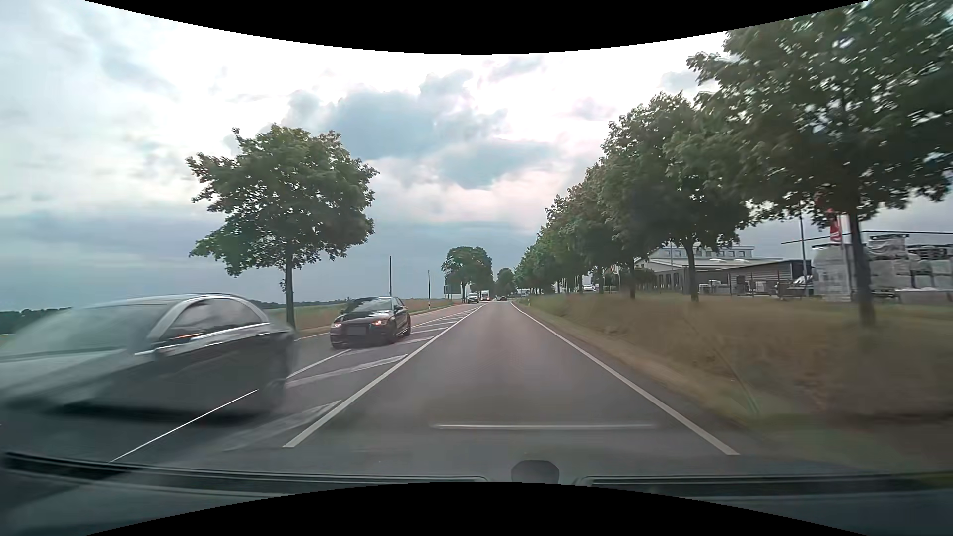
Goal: Follow the waypoints while adhering to traffic rules and regulations
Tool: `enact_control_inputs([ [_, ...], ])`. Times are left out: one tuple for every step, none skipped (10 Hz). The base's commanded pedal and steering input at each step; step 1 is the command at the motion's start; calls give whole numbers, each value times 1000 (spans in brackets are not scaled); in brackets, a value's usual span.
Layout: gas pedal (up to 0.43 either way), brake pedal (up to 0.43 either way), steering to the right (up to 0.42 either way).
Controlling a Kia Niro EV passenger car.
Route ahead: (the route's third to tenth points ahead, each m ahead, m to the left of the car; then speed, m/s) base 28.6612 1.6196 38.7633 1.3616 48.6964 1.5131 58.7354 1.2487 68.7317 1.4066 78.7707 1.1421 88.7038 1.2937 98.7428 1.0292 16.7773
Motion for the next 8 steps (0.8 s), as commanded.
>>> enact_control_inputs([
  [409,0,-2],
  [409,0,-2],
  [398,0,-2],
  [398,0,-1],
  [370,0,-1],
  [311,0,-1],
  [299,0,-1],
  [299,0,-1],
])
